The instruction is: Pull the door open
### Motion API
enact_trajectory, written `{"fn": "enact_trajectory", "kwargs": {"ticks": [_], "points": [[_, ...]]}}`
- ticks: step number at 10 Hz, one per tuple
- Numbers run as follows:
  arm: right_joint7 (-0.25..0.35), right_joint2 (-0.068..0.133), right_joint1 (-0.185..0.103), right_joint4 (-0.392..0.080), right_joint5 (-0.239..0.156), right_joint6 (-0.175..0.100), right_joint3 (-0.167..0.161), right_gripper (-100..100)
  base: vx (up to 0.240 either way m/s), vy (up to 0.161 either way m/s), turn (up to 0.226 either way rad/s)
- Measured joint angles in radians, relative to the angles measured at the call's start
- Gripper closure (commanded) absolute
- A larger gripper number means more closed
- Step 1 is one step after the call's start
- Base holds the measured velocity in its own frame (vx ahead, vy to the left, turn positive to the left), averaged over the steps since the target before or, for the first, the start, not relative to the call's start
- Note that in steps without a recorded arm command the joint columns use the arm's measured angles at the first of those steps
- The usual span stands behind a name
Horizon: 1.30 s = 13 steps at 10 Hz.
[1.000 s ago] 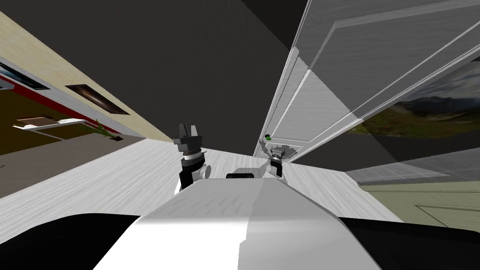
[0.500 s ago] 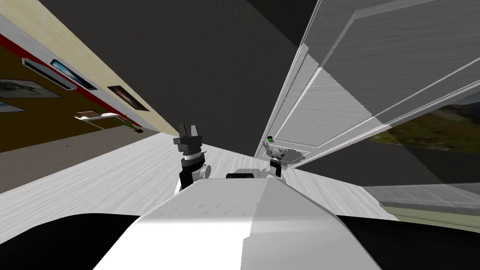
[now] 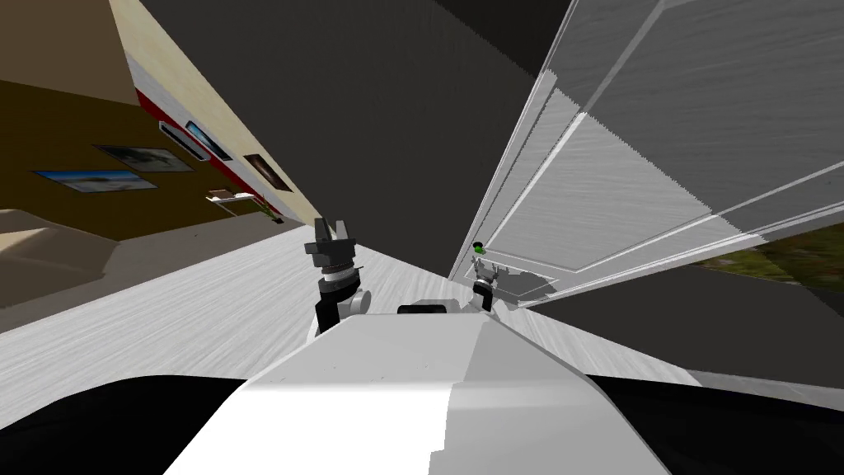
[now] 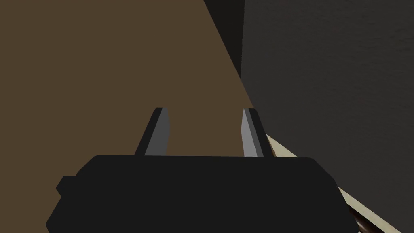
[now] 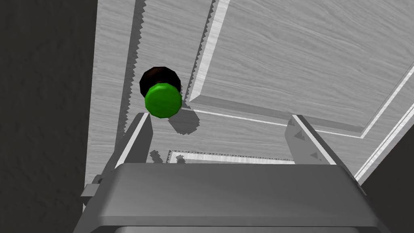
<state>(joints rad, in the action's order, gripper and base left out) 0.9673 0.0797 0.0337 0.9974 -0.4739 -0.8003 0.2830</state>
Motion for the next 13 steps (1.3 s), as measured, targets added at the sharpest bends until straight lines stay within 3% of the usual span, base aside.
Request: {"fn": "enact_trajectory", "kwargs": {"ticks": [3, 7, 13], "points": [[0.051, -0.011, -0.017, -0.047, -0.026, 0.000, 0.014, -100, -0.048, -0.126, 0.213], [0.118, -0.015, -0.055, -0.141, -0.053, -0.020, 0.028, -100, -0.056, -0.132, 0.262], [0.188, -0.033, -0.083, -0.216, -0.086, -0.027, 0.046, -100, -0.039, -0.077, 0.175]]}}
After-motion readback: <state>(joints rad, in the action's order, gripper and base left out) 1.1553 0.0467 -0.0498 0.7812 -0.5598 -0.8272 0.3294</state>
